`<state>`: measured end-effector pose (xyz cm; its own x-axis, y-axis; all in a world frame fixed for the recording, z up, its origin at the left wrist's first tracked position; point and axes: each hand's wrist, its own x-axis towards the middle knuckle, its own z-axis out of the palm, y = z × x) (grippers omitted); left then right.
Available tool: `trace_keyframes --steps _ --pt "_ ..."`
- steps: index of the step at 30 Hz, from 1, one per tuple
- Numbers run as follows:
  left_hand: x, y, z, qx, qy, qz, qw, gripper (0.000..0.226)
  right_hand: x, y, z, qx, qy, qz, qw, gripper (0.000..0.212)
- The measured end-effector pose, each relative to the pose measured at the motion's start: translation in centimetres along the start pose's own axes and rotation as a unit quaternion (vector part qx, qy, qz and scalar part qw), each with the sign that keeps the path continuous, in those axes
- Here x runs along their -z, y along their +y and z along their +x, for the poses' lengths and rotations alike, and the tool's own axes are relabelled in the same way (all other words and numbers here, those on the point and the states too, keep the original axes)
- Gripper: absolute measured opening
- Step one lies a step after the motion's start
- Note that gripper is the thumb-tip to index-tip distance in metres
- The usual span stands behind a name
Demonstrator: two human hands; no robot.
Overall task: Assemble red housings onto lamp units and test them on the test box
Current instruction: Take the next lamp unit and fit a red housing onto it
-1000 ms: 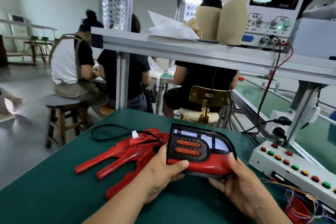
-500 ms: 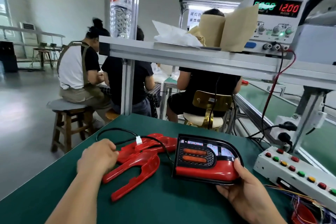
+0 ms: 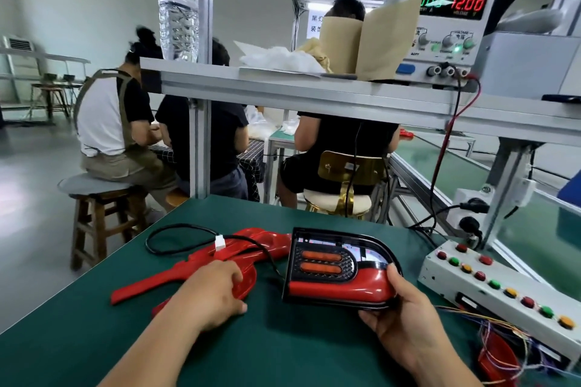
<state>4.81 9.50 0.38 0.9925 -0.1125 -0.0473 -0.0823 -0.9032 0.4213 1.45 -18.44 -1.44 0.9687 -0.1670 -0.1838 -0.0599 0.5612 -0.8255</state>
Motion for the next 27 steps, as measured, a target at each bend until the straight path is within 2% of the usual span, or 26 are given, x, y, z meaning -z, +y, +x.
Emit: trace_keyframes --steps 2,4,5,7,9,10,12,15,17,19,21,24,27 --pt "0.6 -0.8 0.1 -0.009 0.006 -0.02 1.0 0.039 0.0 0.1 0.1 0.001 -0.005 0.002 1.0 0.031" --pt "1.5 -2.0 0.1 -0.021 0.01 -0.112 0.993 0.032 0.0 0.2 0.2 0.002 -0.01 0.003 1.0 0.031" --pt "2.0 -2.4 -0.1 -0.029 0.021 -0.189 0.981 0.027 0.0 0.2 0.2 0.003 -0.013 0.004 1.0 0.032" --pt "2.8 -2.4 -0.4 -0.044 0.054 -0.357 0.932 0.027 -0.1 0.1 0.0 0.008 -0.033 -0.001 0.999 0.036" --pt "3.2 -1.6 -0.7 -0.086 0.069 -0.421 0.9 0.031 -0.4 0.0 -0.3 0.015 -0.066 -0.02 0.997 0.04" --pt "3.2 -1.1 -0.7 -0.13 0.086 -0.39 0.907 0.034 -0.5 0.0 -0.5 0.018 -0.084 -0.032 0.996 0.041" --pt "3.3 0.5 -0.8 -0.224 0.145 -0.261 0.928 0.046 -0.8 0.2 -0.8 0.022 -0.112 -0.062 0.991 0.044" --pt "3.6 4.1 -0.4 -0.307 0.2 -0.146 0.919 0.06 -1.3 0.5 -1.2 0.031 -0.129 -0.09 0.987 0.046" --pt "3.5 6.4 0.2 -0.32 0.162 -0.112 0.927 0.063 -1.5 0.6 -1.3 0.035 -0.137 -0.088 0.986 0.045" --pt "3.3 8.2 1.0 -0.326 0.101 -0.073 0.937 0.045 -1.3 0.5 -1.3 0.042 -0.138 -0.073 0.987 0.045" --pt "3.4 8.8 1.6 -0.331 0.076 -0.036 0.94 0.037 -1.3 0.5 -1.2 0.038 -0.145 -0.066 0.986 0.042" --pt "2.8 9.7 2.6 -0.357 0.077 -0.006 0.931 0.039 -0.9 0.5 -1.0 0.029 -0.154 -0.061 0.986 0.04" --pt "2.0 10.1 2.9 -0.376 0.094 0.019 0.922 0.043 -0.6 0.5 -0.9 0.022 -0.161 -0.056 0.985 0.05"
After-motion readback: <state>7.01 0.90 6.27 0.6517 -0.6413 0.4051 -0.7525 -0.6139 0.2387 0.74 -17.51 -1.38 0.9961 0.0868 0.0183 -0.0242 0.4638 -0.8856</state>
